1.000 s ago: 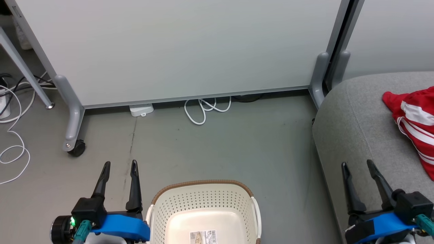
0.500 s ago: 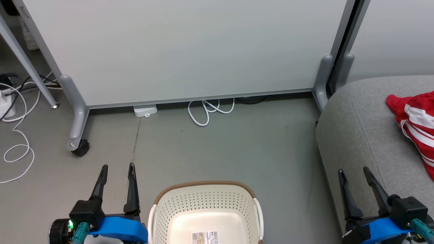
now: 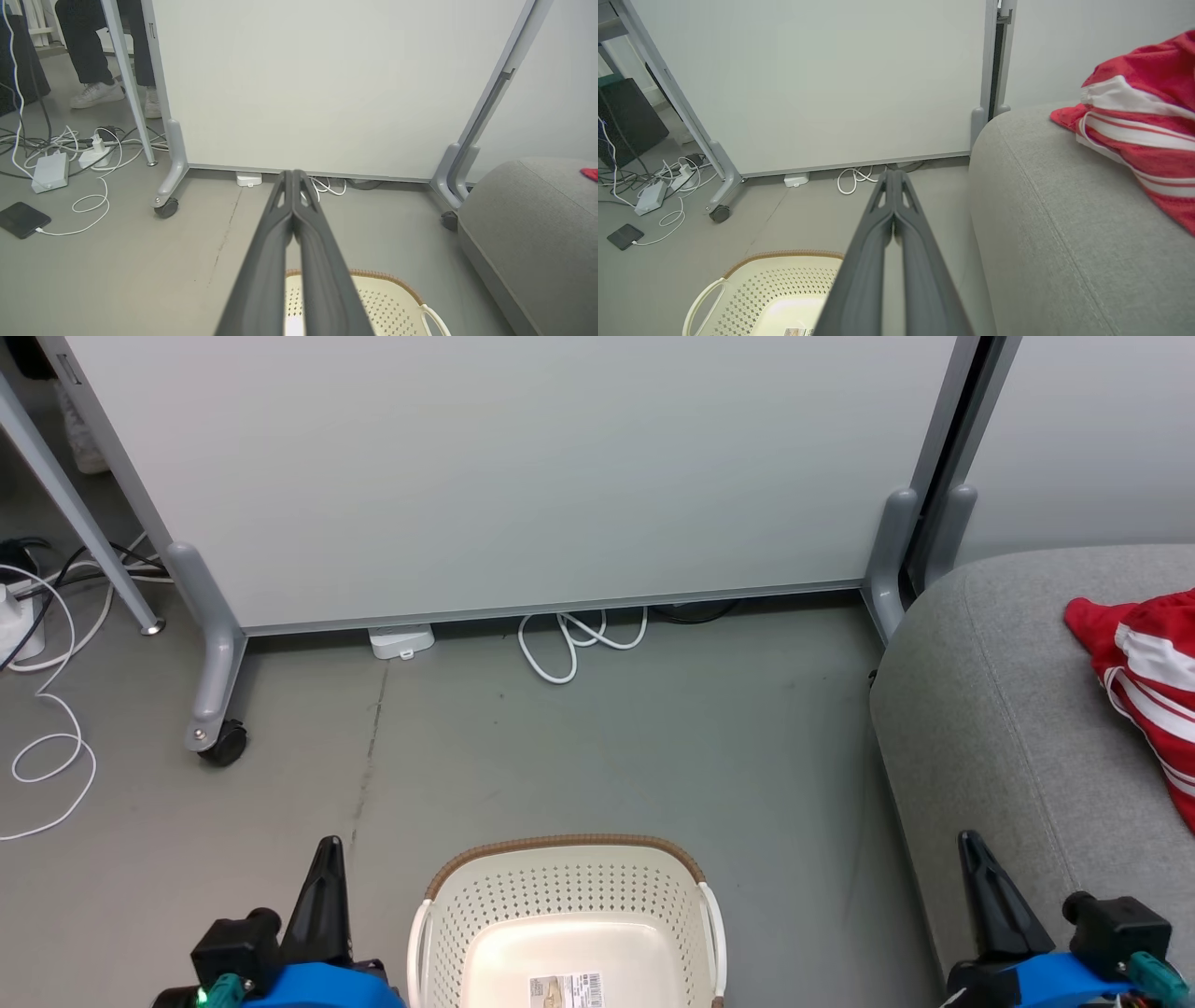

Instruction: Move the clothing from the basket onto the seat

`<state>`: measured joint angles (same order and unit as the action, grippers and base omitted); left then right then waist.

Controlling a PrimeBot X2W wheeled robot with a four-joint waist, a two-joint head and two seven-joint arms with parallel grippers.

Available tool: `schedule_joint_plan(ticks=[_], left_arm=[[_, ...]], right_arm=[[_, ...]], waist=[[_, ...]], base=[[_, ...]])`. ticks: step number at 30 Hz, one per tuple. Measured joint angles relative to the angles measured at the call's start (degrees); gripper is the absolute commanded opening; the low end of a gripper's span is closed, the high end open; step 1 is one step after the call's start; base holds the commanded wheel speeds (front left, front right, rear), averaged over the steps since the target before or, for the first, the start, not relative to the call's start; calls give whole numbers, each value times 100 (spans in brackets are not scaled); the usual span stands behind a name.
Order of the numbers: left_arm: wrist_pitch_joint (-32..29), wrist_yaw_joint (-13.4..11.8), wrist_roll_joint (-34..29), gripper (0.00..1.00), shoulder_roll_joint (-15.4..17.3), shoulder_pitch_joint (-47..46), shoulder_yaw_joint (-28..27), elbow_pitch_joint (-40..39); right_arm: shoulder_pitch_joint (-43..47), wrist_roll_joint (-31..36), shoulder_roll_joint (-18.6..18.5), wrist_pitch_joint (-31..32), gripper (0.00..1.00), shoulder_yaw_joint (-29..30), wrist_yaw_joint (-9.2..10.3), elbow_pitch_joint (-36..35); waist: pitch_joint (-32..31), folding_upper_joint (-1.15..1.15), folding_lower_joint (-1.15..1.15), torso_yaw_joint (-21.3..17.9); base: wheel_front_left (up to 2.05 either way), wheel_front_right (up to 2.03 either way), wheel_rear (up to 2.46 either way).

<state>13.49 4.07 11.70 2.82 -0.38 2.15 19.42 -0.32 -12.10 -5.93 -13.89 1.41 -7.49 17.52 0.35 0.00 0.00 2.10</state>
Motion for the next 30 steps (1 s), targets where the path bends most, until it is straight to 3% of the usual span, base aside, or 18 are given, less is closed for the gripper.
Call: schedule_joint_plan(ticks=[30], left_arm=[[-691,52,2863,0,-2,-130,-305,-248]], right_arm=[[-150,-2844,98,710,0,172,0,-96]], waist=[[-9,0,0,-51]], base=[[0,0,0]])
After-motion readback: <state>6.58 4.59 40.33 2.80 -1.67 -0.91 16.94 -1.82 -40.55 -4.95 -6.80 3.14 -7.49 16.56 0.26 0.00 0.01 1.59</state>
